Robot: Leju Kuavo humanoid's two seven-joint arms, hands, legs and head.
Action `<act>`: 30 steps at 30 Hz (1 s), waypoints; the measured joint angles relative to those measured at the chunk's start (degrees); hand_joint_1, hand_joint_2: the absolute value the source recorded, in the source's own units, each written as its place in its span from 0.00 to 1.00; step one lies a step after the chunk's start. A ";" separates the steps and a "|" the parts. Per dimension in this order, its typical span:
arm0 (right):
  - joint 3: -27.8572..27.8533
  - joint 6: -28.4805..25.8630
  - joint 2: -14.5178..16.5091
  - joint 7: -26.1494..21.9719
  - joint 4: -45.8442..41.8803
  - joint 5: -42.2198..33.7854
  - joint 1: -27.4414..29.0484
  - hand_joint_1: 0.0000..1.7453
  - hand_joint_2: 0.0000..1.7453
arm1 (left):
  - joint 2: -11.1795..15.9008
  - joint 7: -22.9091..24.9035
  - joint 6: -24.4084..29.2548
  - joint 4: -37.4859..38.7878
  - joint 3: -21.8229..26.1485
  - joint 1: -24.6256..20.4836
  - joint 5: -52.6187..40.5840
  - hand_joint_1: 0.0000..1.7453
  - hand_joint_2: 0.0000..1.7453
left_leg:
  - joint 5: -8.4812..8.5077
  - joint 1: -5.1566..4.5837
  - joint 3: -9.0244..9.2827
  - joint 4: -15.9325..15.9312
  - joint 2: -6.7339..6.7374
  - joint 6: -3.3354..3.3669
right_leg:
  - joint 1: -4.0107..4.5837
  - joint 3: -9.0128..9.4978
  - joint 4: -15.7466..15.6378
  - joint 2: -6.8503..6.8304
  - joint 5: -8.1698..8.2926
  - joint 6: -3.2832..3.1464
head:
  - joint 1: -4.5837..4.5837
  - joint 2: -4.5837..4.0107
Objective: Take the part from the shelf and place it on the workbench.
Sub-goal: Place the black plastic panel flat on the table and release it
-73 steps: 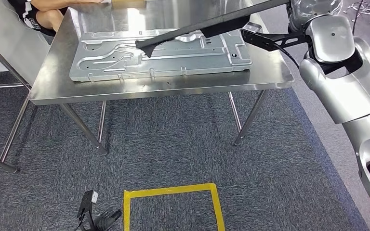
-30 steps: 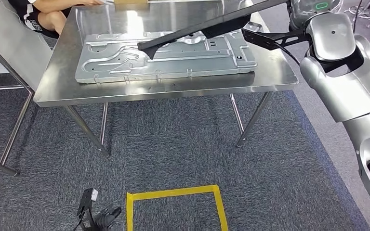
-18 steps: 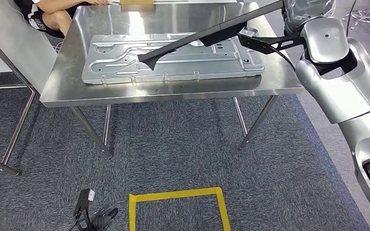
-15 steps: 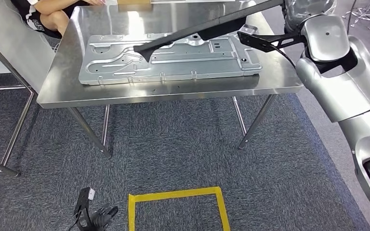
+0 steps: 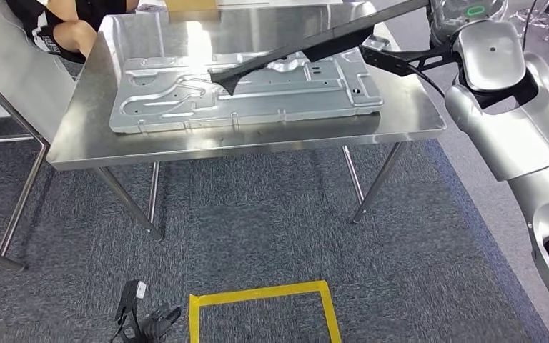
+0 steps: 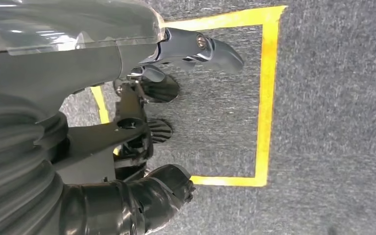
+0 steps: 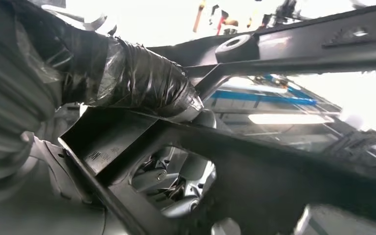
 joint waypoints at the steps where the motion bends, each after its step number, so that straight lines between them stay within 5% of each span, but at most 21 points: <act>1: 0.00 -0.01 -0.02 0.01 0.03 0.00 0.00 1.00 1.00 | 0.00 0.01 0.01 0.00 0.00 0.03 0.00 0.00 1.00 | -0.11 -0.13 0.10 -0.30 -0.04 0.30 | 0.06 -0.15 0.02 0.07 0.03 0.25 | 0.00 0.00; 4: 0.00 -0.02 -0.08 -0.04 0.07 0.00 0.06 1.00 1.00 | -0.01 -0.01 0.04 -0.01 0.01 -0.03 0.02 0.00 1.00 | 0.11 0.05 0.38 -0.97 0.01 1.33 | -0.16 -0.93 1.41 0.03 -1.20 0.87 | 0.02 -0.02; 7: 0.00 0.03 -0.11 -0.08 0.09 0.00 0.34 1.00 1.00 | 0.05 -0.05 0.08 -0.01 0.02 -0.06 0.07 0.00 1.00 | -0.02 0.04 0.74 -1.25 -0.01 2.07 | -0.20 -5.93 11.28 -0.11 -5.58 1.18 | 0.03 -0.02; 9: 0.00 0.04 -0.11 -0.08 0.13 0.01 0.79 1.00 1.00 | 0.07 -0.05 0.08 -0.01 0.02 0.01 0.07 0.00 1.00 | -0.31 -0.10 1.06 -1.22 -0.05 2.27 | -0.19 -9.03 16.06 -0.13 -6.14 1.20 | 0.03 -0.02; 10: 0.01 0.04 -0.10 -0.08 0.14 0.02 0.93 1.00 1.00 | 0.07 -0.05 0.08 -0.01 0.02 0.02 0.07 0.00 1.00 | -0.50 -0.16 1.32 -1.20 -0.09 2.28 | -0.18 -9.02 15.22 -0.14 -4.70 1.10 | 0.03 -0.02; 12: 0.01 0.03 0.00 0.10 0.14 0.26 0.96 1.00 1.00 | 0.06 -0.05 0.08 -0.01 0.02 0.01 0.08 0.00 1.00 | -0.99 -0.23 2.02 -1.18 -0.21 2.16 | -0.02 -6.15 8.02 -0.14 0.08 0.55 | 0.03 -0.02; 14: 0.01 -0.12 0.81 0.92 0.23 0.99 0.94 1.00 1.00 | -0.01 -0.07 0.08 -0.01 0.02 -0.01 0.20 0.00 1.00 | -1.26 -0.27 2.25 -1.20 -0.25 1.78 | 0.46 -3.20 1.82 -0.13 2.78 -0.25 | 0.06 -0.02; 16: 0.01 -0.70 2.51 2.29 0.71 2.08 1.05 1.00 1.00 | -0.07 -0.10 0.14 -0.01 0.02 0.06 0.40 0.00 1.00 | -1.24 -0.21 2.04 -1.31 -0.12 1.25 | 0.95 -2.46 0.20 -0.07 2.66 -0.90 | 0.13 -0.01; 19: 0.01 -1.92 4.97 3.62 1.83 3.18 1.55 1.00 1.00 | -0.07 -0.18 0.27 -0.01 0.02 0.19 0.51 0.00 1.00 | -2.15 -0.41 1.84 -0.41 0.07 0.41 | 0.52 -1.45 -1.45 -0.14 2.66 -1.50 | 0.16 0.00; 22: 0.04 -2.46 6.70 3.90 2.70 3.50 2.12 1.00 1.00 | -0.04 -0.29 0.32 -0.01 0.02 0.26 0.55 0.00 1.00 | -6.11 -0.25 -2.56 8.47 0.09 -0.24 | 0.21 -0.47 -2.14 -0.38 2.60 -1.99 | 0.08 -0.01; 24: 0.05 -2.69 7.51 4.02 3.22 3.54 2.51 1.00 1.00 | -0.04 -0.29 0.36 -0.01 0.02 0.42 0.55 0.00 1.00 | -7.18 -0.06 -6.11 13.99 0.12 -0.57 | 0.25 -0.37 -1.93 -0.37 2.32 -2.04 | 0.08 -0.01; 26: 0.05 -2.82 7.97 4.07 3.66 3.56 2.70 1.00 1.00 | 0.01 -0.29 0.43 -0.01 0.02 0.55 0.54 0.00 1.00 | -4.13 0.07 -5.69 11.43 0.14 -0.73 | 0.19 -0.22 -1.47 -0.30 1.81 -1.83 | 0.09 -0.02; 28: 0.05 -2.88 8.17 4.03 4.03 3.64 2.71 1.00 1.00 | 0.10 -0.32 0.50 -0.01 0.02 0.57 0.51 0.00 1.00 | -0.29 0.10 -2.28 3.69 0.14 -0.68 | 0.20 -0.15 -0.75 -0.26 1.08 -1.38 | 0.09 -0.02; 30: 0.05 -2.99 8.31 3.88 4.44 3.80 2.69 1.00 1.00 | 0.14 -0.39 0.56 0.00 0.02 0.61 0.45 0.00 1.00 | 0.69 -0.04 -0.27 -0.43 0.08 -0.23 | 0.37 -0.37 -0.22 -0.18 0.65 -0.86 | 0.14 -0.01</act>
